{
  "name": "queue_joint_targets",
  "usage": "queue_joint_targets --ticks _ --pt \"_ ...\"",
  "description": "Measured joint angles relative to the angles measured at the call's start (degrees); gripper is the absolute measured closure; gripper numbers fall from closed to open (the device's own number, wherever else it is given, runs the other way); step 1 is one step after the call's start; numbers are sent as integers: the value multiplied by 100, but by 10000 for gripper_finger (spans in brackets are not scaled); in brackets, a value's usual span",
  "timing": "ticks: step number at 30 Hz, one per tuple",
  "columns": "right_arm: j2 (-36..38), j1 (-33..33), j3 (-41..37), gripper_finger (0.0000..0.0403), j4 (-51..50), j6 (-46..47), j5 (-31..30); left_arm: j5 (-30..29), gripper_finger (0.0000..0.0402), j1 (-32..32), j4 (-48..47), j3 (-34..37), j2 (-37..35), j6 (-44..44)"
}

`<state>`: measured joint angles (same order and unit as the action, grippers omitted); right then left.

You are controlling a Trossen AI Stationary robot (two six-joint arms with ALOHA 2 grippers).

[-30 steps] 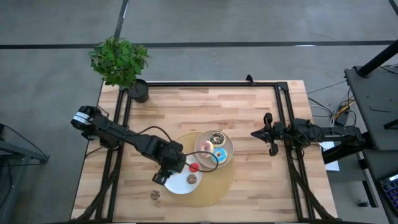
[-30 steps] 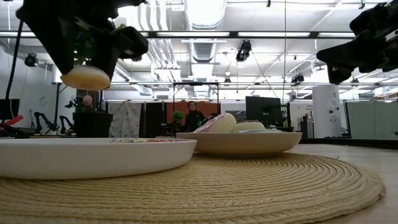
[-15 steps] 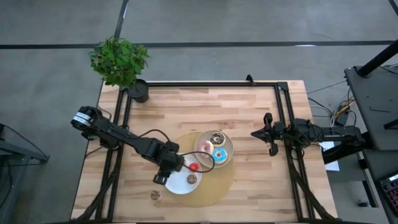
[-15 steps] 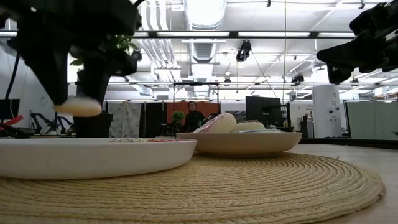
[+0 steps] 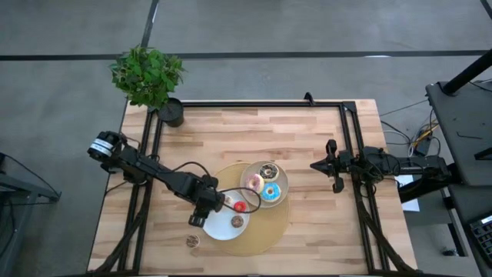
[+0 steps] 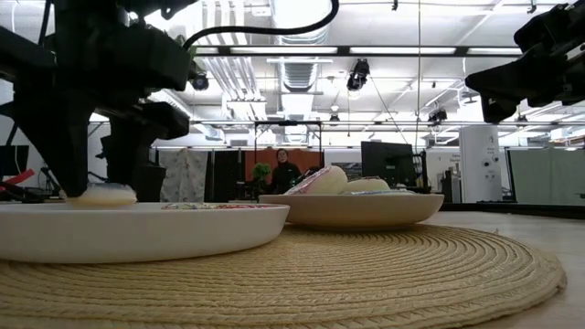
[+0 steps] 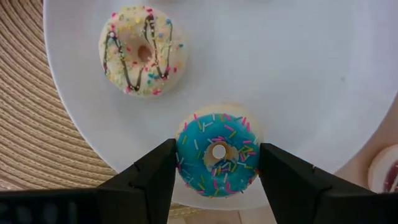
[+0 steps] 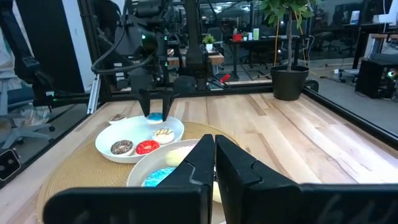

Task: Pick & Place donuts
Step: Put the small blue donut on the white plate

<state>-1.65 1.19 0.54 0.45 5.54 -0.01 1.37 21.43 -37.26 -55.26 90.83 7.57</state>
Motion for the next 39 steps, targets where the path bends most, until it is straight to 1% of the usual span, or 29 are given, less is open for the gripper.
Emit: queue_joint_targets --ticks 15,39 --pt "0 2 0 394 0 2 -2 -42 209 -262 232 -12 192 -25" --pt "0 2 0 394 0 4 -2 24 209 -262 270 15 328 22"
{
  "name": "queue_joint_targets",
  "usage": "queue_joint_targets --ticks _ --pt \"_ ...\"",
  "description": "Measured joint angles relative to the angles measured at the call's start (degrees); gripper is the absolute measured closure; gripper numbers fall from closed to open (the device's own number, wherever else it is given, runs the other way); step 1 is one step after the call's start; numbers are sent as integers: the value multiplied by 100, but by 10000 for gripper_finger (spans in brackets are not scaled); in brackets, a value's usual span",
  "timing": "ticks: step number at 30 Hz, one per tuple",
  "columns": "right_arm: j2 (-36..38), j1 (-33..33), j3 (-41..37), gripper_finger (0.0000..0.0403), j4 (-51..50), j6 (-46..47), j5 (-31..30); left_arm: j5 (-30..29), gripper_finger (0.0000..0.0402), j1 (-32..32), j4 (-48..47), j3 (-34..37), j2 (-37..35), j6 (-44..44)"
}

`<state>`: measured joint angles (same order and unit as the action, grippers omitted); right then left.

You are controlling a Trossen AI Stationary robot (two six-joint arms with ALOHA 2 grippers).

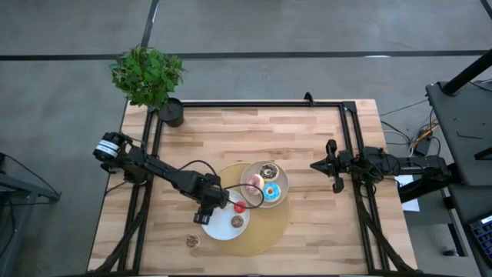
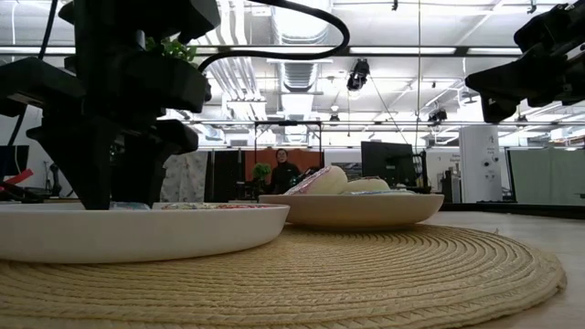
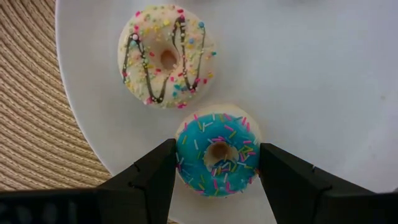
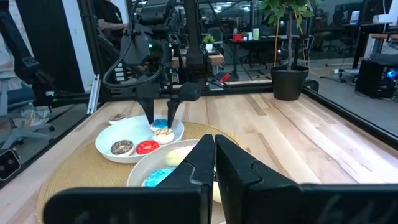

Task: Pick & Place donuts
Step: Put the small blue donut on the white plate, then put the small brown donut on the white plate

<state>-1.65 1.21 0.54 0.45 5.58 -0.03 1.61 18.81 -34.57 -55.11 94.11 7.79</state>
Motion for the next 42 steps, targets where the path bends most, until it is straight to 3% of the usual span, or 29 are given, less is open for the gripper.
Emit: queue_joint_targets --ticks 7,17,27,35,42 --pt "0 0 0 394 0 7 0 26 206 0 4 1 0 2" --pt "0 -1 0 394 2 3 1 50 152 0 0 -13 0 36" --pt "0 0 0 394 1 19 2 60 149 3 -521 -57 -227 53" --pt "0 0 0 394 1 18 2 79 149 93 -1170 -601 -622 286" --pt "0 0 0 394 0 0 0 87 149 417 -1192 -1013 -791 321"
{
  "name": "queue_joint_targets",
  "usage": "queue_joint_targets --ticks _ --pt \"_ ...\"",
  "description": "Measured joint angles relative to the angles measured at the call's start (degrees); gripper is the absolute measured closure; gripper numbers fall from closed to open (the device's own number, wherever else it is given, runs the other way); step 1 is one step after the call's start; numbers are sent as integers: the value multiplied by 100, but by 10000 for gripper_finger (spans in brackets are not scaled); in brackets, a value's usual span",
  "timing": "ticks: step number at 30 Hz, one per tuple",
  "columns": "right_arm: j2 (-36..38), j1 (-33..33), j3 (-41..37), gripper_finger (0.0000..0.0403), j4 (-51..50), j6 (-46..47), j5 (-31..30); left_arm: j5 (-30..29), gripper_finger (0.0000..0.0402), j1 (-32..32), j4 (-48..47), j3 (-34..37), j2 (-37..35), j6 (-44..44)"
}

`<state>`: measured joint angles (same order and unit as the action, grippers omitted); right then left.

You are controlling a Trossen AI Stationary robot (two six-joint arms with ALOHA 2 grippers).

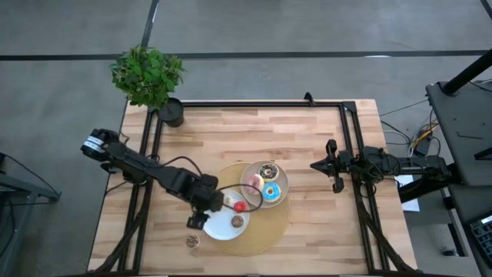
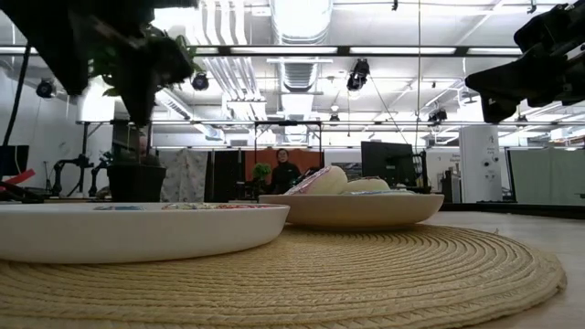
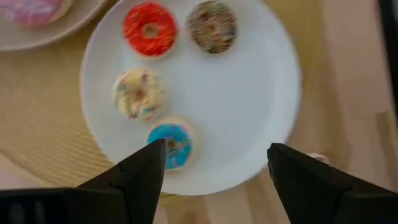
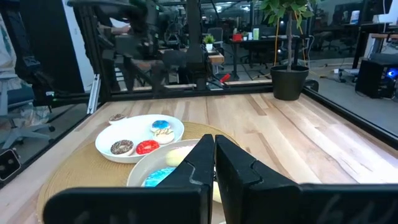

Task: Pick & Place donuts
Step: Put the small brown donut on the white plate

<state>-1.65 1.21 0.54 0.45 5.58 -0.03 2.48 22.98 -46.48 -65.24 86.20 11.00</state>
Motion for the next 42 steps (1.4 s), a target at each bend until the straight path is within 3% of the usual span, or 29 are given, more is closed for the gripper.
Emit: queue_joint_targets --ticks 10,17,27,31,42 --pt "0 0 0 394 2 22 0 5 149 837 -143 -309 -5 47" --pt "0 -1 0 394 2 21 0 45 149 1480 -133 -493 -9 678" --pt "0 -1 0 394 1 -1 0 363 149 1997 -129 -549 9 935" --pt "0 0 0 394 0 22 0 -64 149 2116 -259 -443 10 793" --pt "0 -2 0 394 2 -2 -3 -437 149 2817 -301 6 -1 722"
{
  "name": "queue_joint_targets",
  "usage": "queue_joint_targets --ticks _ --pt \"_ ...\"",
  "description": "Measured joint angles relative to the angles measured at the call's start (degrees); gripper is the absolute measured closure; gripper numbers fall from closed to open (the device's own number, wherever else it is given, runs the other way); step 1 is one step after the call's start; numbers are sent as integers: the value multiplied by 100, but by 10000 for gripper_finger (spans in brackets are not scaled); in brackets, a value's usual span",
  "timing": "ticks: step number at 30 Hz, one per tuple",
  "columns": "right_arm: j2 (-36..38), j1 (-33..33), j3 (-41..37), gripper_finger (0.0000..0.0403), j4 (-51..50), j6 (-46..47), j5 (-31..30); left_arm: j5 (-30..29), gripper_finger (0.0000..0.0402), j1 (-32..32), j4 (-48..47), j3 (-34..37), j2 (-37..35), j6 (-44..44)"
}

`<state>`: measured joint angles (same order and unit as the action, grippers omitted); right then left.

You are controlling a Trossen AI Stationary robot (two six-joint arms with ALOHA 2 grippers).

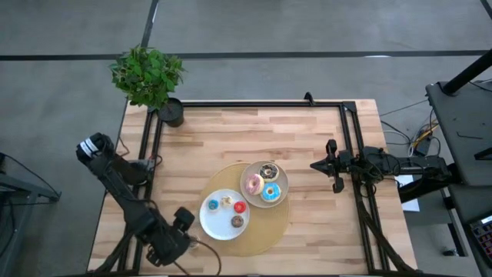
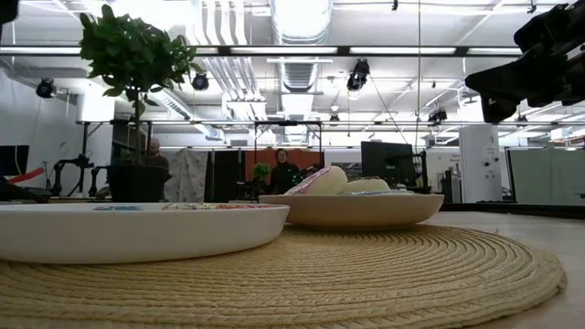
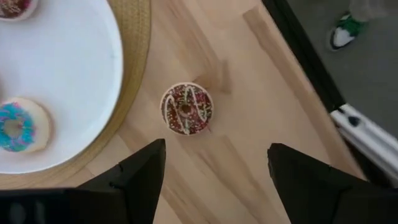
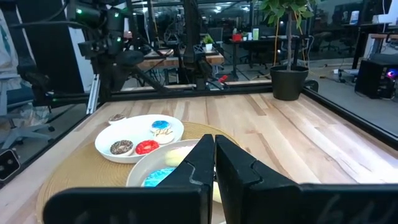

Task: Pick & Place donuts
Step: Put the small brown donut on the white plate

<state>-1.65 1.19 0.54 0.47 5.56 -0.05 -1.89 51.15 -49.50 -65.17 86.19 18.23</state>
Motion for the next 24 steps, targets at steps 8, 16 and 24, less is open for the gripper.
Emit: queue_joint_targets --ticks 8,16,24 --pt "0 2 0 394 -1 -2 2 -420 149 350 208 77 -7 119" --pt "0 1 0 394 -1 -2 1 -614 149 452 844 265 -9 112" --pt "0 2 0 394 -2 24 2 -872 149 446 1266 726 -4 171"
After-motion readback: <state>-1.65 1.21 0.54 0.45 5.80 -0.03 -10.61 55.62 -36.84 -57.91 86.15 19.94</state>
